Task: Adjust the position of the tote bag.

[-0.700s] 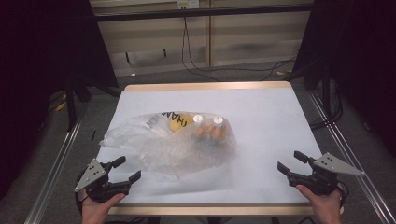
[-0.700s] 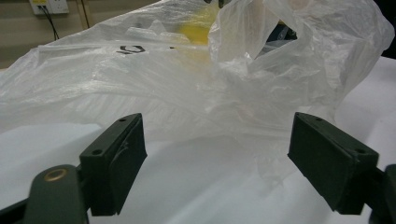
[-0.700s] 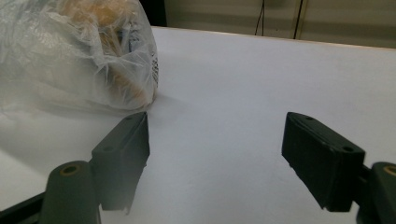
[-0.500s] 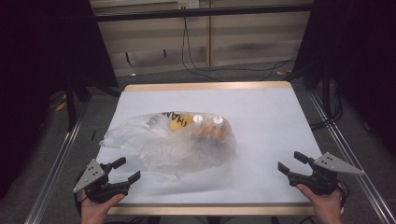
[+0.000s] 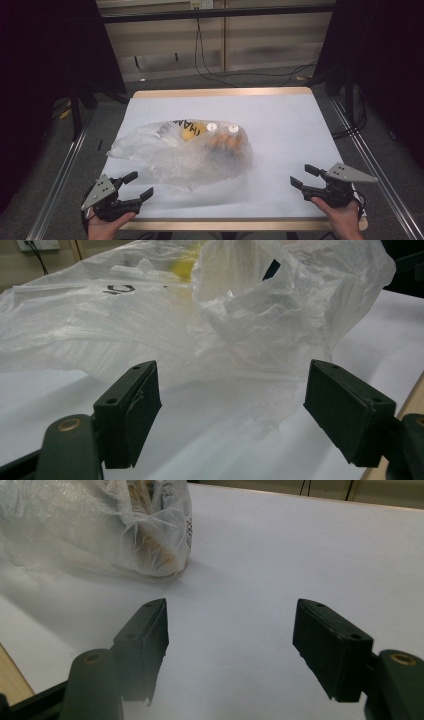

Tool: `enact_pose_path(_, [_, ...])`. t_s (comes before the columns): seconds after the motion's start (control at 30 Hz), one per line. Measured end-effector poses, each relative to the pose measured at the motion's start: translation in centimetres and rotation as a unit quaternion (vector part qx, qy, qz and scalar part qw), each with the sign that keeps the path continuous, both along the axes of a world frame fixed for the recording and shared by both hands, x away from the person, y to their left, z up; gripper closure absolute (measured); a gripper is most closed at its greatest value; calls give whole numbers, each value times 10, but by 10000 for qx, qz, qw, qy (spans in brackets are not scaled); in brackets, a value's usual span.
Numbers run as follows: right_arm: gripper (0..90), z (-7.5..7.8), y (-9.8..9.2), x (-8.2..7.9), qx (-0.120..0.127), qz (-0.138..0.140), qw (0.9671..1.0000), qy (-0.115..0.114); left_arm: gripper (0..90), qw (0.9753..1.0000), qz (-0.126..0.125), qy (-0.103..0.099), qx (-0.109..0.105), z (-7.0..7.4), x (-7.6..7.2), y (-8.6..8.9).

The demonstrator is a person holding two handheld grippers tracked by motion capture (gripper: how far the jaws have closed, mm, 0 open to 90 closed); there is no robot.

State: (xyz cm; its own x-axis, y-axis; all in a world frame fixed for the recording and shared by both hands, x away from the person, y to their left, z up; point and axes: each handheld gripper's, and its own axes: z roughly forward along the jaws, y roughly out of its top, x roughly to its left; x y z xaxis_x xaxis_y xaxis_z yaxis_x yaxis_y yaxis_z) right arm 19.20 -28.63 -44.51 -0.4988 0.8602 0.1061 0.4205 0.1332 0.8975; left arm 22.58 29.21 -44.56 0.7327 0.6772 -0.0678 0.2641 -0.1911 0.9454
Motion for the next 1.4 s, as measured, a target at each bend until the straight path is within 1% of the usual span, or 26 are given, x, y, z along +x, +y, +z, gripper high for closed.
enact_pose_path(0.03, [301,0,1,0,10,-5,10000,11,214,9999,13,48,-100,1,2,0])
enact_pose_path(0.07, [301,0,1,1,95,6,10000,27,207,10000,-4,58,-75,2,3,-2])
enact_pose_path(0.1, [301,-1,2,2,100,37,9999,52,201,9999,-49,-54,82,5,5,-6])
enact_pose_path(0.13, [301,-1,2,2,100,37,9999,52,196,9999,-49,-54,82,5,5,-6])
enact_pose_path(0.23, [301,0,5,1,76,100,9999,85,182,9998,-19,-210,51,13,4,-8])
enact_pose_path(0.3, [301,0,5,0,98,112,9998,93,168,9997,-87,-219,0,15,4,-11])
enact_pose_path(0.33, [301,0,5,-1,179,122,9997,93,159,9996,-116,-230,72,15,5,-13])
enact_pose_path(0.43, [300,1,7,-2,112,136,9998,64,147,9993,-249,-243,138,16,9,-20])
enact_pose_path(0.5, [300,0,8,-1,25,197,9998,47,138,9990,-362,-210,125,17,12,-24])
enact_pose_path(0.57, [294,-1,8,2,45,172,9998,120,128,9988,-376,-147,272,17,18,-29])
enact_pose_path(0.67, [296,-2,8,4,4,182,9997,150,130,9990,-352,-102,255,15,24,-33])
enact_pose_path(0.77, [296,-2,9,4,-63,207,9996,169,135,9986,-500,-62,174,13,35,-38])
enact_pose_path(0.8, [296,-2,9,4,-63,207,9996,169,135,9986,-479,-72,235,13,36,-40])
enact_pose_path(0.87, [296,-2,9,3,-71,209,9996,159,159,9986,-508,-67,149,10,37,-43])
enact_pose_path(0.9, [295,-2,10,2,-77,234,9996,156,246,9981,-560,-58,260,9,37,-42])
enact_pose_path(0.97, [295,-2,10,2,-117,256,9995,143,321,9981,-577,11,204,7,37,-40])
enact_pose_path(1.0, [295,-2,10,2,-117,256,9995,143,395,9981,-577,11,204,7,37,-40])
enact_pose_path(1.03, [295,-2,10,2,-124,254,9995,146,395,9981,-596,36,136,7,38,-39])
enact_pose_path(1.07, [295,-3,10,3,-125,261,9994,162,446,9984,-550,37,150,7,38,-37])
enact_pose_path(1.1, [294,-3,9,5,-133,244,9994,183,532,9981,-590,106,158,5,39,-36])
enact_pose_path(1.17, [291,-3,9,5,-145,243,9994,201,592,9979,-601,145,188,4,39,-36])
enact_pose_path(1.2, [291,-4,9,6,-140,233,9994,210,645,9972,-681,204,229,4,39,-36])
enact_pose_path(1.23, [291,-4,9,6,-140,233,9994,210,645,9966,-769,197,197,3,39,-36])
enact_pose_path(1.3, [291,-3,10,5,-163,287,9993,203,741,9962,-802,256,204,4,37,-38])
enact_pose_path(1.37, [291,-3,10,4,-165,281,9993,199,752,9961,-794,299,222,5,36,-39])
enact_pose_path(1.4, [291,-3,11,4,-154,286,9992,212,755,9955,-868,342,171,6,36,-40])
